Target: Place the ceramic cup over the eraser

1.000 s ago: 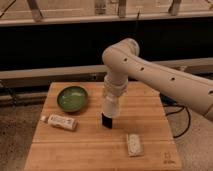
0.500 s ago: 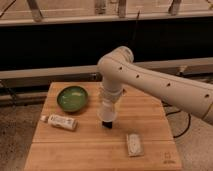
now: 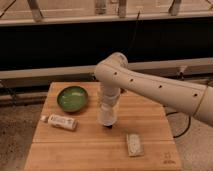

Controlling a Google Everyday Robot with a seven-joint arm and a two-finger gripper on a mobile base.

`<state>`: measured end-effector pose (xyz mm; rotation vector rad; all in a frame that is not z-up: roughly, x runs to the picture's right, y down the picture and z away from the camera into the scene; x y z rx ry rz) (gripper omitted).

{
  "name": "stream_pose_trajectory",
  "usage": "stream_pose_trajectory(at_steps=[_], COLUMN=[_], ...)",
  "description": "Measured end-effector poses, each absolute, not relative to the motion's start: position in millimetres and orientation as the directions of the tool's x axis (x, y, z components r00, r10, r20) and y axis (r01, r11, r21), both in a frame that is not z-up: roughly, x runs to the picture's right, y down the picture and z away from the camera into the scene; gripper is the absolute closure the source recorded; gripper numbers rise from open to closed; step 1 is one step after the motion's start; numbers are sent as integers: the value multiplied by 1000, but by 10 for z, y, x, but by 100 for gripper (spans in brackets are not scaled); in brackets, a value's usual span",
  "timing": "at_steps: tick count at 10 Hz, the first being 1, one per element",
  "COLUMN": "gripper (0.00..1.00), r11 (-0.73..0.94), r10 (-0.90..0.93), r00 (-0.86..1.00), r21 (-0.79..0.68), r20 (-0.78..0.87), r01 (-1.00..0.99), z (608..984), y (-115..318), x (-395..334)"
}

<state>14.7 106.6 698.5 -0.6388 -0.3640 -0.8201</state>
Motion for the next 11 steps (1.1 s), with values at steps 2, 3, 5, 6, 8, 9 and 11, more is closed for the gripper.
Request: stream_pose_trajectory(at_steps=[2, 3, 5, 6, 8, 9, 11], gripper=[100, 100, 100, 98, 80, 68, 50], r11=[503, 502, 500, 501, 510, 512, 509], r10=[-558, -558, -552, -549, -534, -525, -522], r00=[635, 635, 636, 637, 648, 656, 656], r21=[-392, -392, -397, -397, -405, -413, -418], r20=[534, 534, 539, 541, 543, 543, 544], r01=[771, 771, 770, 769, 759, 753, 752], z=[7109, 7144, 7214, 7260, 7315, 7359, 7405], y=[1227, 1261, 1368, 1421, 1479, 1517, 1561], x=[93, 81, 51, 23, 13, 15, -12])
